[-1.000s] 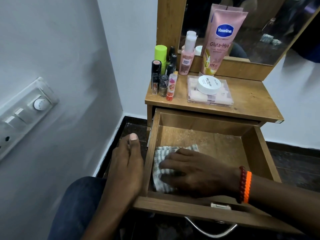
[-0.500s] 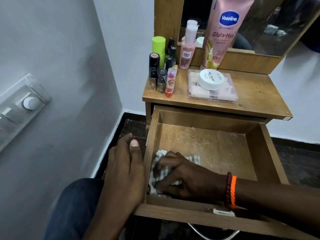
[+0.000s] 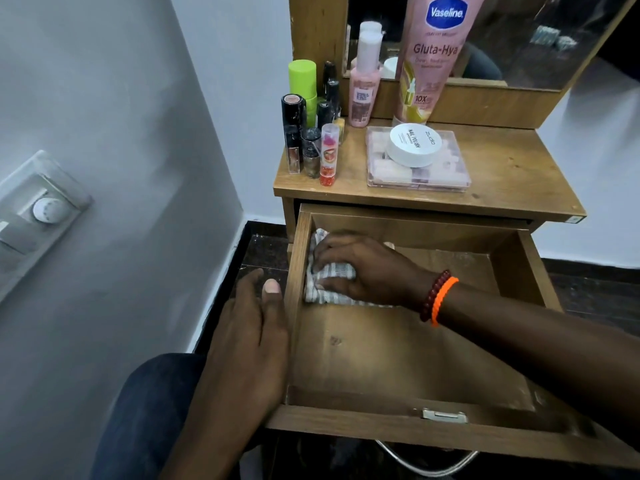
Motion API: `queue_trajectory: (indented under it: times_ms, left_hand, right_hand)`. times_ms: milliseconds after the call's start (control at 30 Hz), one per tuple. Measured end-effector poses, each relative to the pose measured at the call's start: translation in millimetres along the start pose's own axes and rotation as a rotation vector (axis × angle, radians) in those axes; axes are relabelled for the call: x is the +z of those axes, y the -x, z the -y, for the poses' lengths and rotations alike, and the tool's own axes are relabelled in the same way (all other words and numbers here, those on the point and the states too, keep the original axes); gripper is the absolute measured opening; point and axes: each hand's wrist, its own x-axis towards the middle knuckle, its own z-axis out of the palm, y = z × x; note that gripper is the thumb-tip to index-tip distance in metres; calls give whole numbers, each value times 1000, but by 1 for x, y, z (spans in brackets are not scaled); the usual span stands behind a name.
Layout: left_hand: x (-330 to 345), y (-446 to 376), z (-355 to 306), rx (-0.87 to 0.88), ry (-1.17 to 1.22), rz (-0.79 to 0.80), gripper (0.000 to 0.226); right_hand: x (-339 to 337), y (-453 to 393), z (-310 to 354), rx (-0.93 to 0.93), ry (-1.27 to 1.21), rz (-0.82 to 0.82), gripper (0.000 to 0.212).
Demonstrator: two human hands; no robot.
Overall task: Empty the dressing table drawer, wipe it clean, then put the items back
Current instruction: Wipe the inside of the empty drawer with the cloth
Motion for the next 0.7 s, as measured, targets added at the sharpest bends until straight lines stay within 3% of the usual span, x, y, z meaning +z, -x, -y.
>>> queue_trajectory:
  times_ms: [100, 200, 433, 700]
  left_hand:
    - [2, 3, 2, 28, -41, -20, 59]
    - [3, 3, 6, 86, -87, -32, 51]
    - [5, 1, 10, 127, -125, -49, 41]
    - [6, 2, 13, 206, -274, -45, 48]
  right_hand:
    - [10, 21, 17, 57, -43, 40, 22]
    - [24, 40, 38, 32, -51, 83, 25]
    - [28, 16, 39, 245, 121, -5, 71]
    - [28, 31, 14, 122, 358, 65, 63]
